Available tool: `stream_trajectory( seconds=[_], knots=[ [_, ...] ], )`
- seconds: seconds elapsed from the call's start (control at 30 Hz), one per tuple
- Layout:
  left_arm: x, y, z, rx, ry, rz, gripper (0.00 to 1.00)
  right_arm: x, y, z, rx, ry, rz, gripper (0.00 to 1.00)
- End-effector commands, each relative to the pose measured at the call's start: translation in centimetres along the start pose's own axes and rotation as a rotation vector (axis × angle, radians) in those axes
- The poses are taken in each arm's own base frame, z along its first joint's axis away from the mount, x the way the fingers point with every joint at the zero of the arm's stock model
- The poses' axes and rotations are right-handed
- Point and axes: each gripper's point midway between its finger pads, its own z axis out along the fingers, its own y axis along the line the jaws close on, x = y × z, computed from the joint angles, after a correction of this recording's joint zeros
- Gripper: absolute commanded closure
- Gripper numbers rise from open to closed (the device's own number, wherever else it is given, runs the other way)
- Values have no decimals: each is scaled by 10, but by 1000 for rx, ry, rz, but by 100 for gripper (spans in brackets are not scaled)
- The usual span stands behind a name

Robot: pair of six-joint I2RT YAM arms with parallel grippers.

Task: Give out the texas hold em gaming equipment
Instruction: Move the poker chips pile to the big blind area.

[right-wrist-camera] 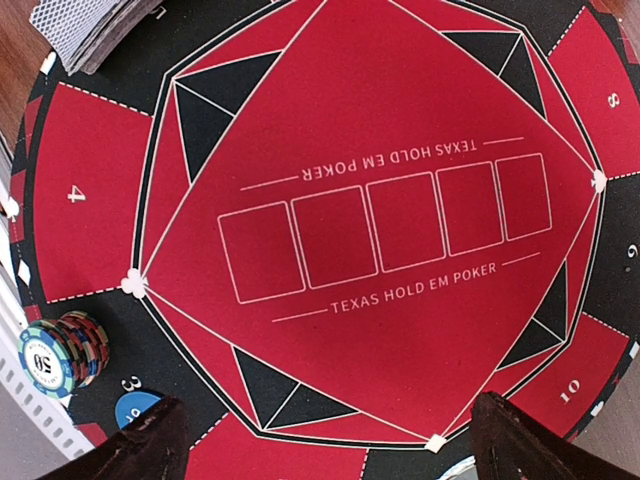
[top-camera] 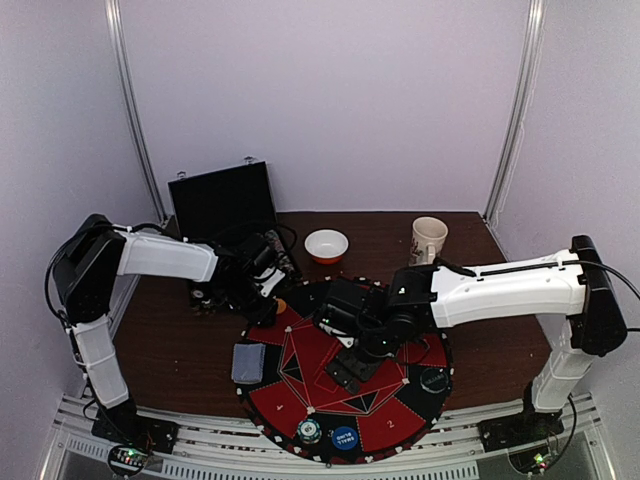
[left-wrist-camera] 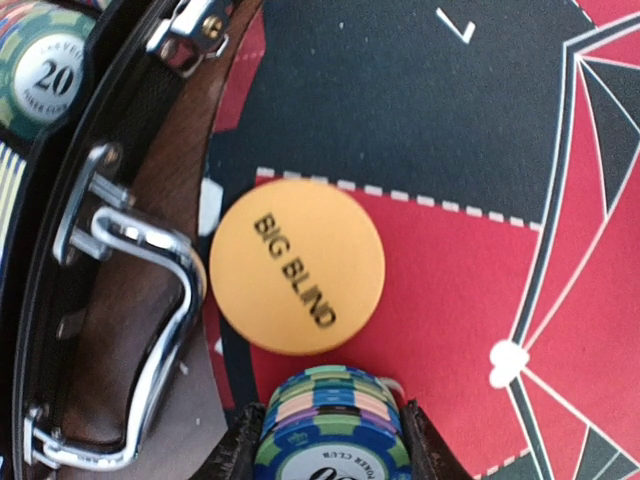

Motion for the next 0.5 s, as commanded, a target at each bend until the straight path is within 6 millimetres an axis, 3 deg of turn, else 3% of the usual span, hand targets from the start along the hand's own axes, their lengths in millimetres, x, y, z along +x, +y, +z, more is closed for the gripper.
stream_trajectory(
  seconds=[0.0, 0.17, 0.47],
  knots=[
    [-3, -1, -20, 0, -31, 9, 100, -1, -6, -4, 24, 2, -3, 0],
    [1, -1, -20, 6, -27, 6, 100, -2, -5, -5, 21, 0, -1, 0],
    [7, -5, 1, 23, 10, 8, 99, -1, -6, -6, 22, -1, 0, 0]
  ],
)
